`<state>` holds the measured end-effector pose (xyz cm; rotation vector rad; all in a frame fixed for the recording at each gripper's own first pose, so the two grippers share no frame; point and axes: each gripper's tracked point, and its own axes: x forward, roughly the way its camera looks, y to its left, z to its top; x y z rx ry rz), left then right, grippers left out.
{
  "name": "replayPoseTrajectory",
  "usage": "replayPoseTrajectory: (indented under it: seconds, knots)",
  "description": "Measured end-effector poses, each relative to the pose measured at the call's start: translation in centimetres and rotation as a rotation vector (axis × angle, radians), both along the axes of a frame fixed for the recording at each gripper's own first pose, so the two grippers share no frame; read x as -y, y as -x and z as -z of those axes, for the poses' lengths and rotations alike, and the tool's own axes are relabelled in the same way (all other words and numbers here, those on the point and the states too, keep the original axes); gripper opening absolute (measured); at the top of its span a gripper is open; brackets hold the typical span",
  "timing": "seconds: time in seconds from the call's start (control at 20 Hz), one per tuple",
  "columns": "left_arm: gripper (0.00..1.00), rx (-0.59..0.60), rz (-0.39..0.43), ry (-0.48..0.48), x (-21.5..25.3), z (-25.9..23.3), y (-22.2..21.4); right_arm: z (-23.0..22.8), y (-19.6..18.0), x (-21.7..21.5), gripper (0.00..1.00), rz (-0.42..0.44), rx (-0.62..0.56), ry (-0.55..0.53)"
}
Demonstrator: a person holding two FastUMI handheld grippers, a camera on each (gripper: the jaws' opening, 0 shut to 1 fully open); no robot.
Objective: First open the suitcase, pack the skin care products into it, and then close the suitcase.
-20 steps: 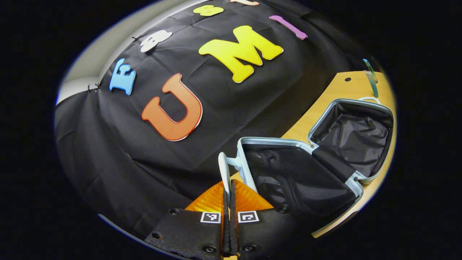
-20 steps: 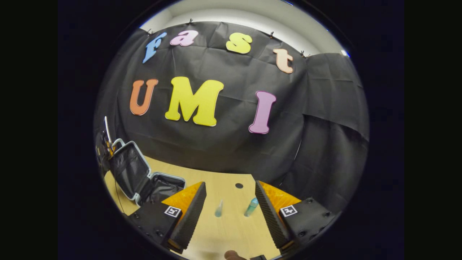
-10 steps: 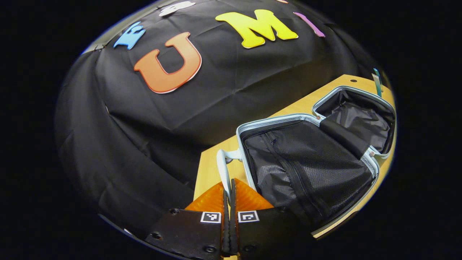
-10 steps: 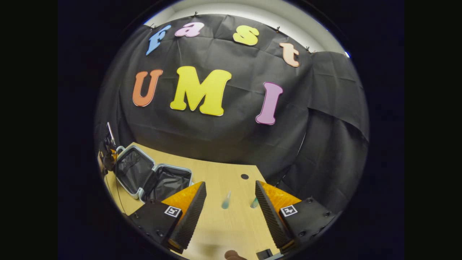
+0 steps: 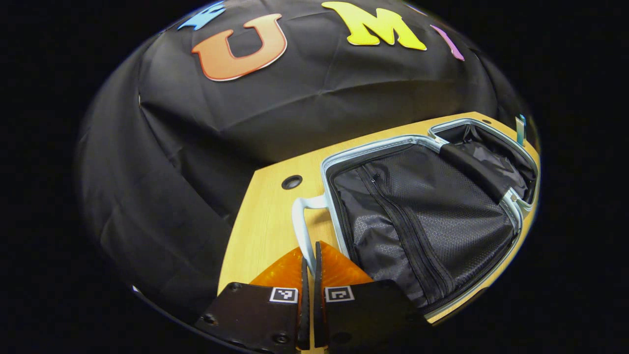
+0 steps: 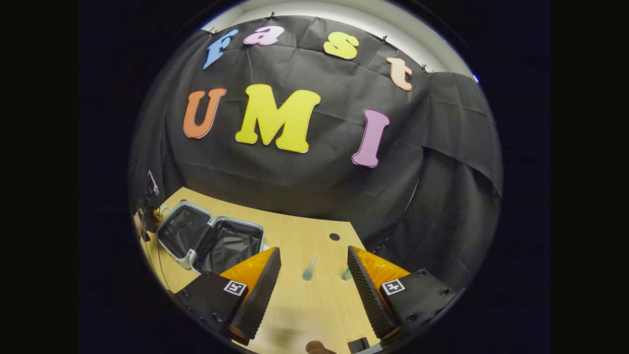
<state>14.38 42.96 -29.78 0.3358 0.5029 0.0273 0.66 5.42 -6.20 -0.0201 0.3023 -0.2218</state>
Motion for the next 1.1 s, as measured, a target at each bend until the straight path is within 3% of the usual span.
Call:
replayPoseTrajectory:
  seconds: [0.1, 0.15, 0.2, 0.25, 0.35, 0.4, 0.45, 0.65, 0.9, 1.1]
  knots:
    - [0.07, 0.023, -0.027, 0.015, -0.6, -0.4, 0.1, -0.1, 0.0, -0.1, 0.81, -0.008, -0.002, 0.009]
    - [0.27, 0.030, -0.057, -0.013, -1.6, -0.5, 0.2, 0.0, 0.0, 0.0, 0.81, -0.012, -0.001, 0.013]
    - [0.21, 0.039, -0.071, -0.023, -2.1, -0.8, 0.2, 0.0, -0.1, 0.0, 0.81, -0.017, -0.002, 0.013]
    - [0.47, 0.049, -0.085, -0.023, -2.2, -1.1, 0.3, 0.1, -0.3, -0.1, 0.81, -0.022, -0.002, 0.014]
    - [0.72, 0.062, -0.111, 0.002, -2.2, -1.9, 1.0, 0.1, -0.5, -0.2, 0.81, -0.037, 0.001, 0.012]
    - [0.70, 0.067, -0.119, 0.029, -1.8, -2.5, 1.4, 0.0, -0.5, -0.2, 0.81, -0.046, 0.005, 0.009]
    - [0.80, 0.077, -0.124, 0.049, -1.2, -3.0, 1.9, 0.1, -0.7, -0.2, 0.81, -0.058, 0.010, 0.006]
    - [0.99, 0.115, -0.139, 0.111, 2.2, -5.6, 4.2, 0.8, -1.3, 0.8, 0.81, -0.104, 0.022, -0.008]
    - [0.99, 0.173, -0.118, 0.104, 11.2, -9.8, 6.6, 1.0, -1.3, 4.8, 0.81, -0.145, 0.085, 0.046]
    - [0.98, 0.243, -0.061, 0.169, 21.5, -12.3, 8.2, 1.8, -1.1, 8.1, 0.81, -0.183, 0.118, 0.076]
